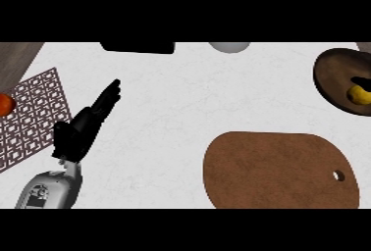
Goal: Pick the lemon from the cutting board and place it in the pan
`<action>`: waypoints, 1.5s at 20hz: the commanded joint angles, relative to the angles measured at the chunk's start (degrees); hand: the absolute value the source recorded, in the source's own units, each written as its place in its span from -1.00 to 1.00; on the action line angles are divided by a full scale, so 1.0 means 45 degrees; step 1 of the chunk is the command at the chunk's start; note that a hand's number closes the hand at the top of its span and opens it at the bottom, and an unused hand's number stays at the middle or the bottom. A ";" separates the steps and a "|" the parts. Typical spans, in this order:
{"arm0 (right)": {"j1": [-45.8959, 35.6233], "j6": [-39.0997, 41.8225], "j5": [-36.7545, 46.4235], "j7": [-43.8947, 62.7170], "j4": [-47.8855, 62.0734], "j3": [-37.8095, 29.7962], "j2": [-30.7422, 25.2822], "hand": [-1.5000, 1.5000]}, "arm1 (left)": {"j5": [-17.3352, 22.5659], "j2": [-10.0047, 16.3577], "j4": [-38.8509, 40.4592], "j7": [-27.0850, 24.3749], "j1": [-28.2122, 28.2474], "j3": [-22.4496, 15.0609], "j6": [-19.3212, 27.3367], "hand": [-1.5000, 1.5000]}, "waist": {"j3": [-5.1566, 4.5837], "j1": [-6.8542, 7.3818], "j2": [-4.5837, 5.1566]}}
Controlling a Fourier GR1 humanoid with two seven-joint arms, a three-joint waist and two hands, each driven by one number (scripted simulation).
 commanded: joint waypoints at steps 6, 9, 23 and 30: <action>0.1410 0.3346 -0.2586 -0.3177 0.0046 -0.2235 -0.0290 -1.00 | -0.0139 0.0096 -0.0005 -0.0204 0.0306 0.0104 0.0051 0.00 | -0.0037 -0.0242 -0.0105; 0.2075 0.4377 -0.2843 -0.4523 -0.0006 -0.2368 -0.0407 -1.00 | -0.0150 -0.0013 -0.0050 0.0128 0.0235 0.0087 0.0136 0.00 | -0.0071 -0.0377 -0.0196; 0.4292 0.6057 -0.4065 -0.8223 0.0320 -0.2677 0.0341 -1.00 | -0.0458 0.0008 0.0377 -0.1146 0.1318 0.0304 -0.0009 0.00 | -0.0140 -0.0683 -0.0400; 0.4496 0.5318 -0.4365 -0.9048 -0.0001 -0.1935 0.1278 -1.00 | -0.0134 0.0207 0.0024 0.0053 0.0428 0.0859 -0.0332 0.00 | -0.0156 -0.0785 -0.0457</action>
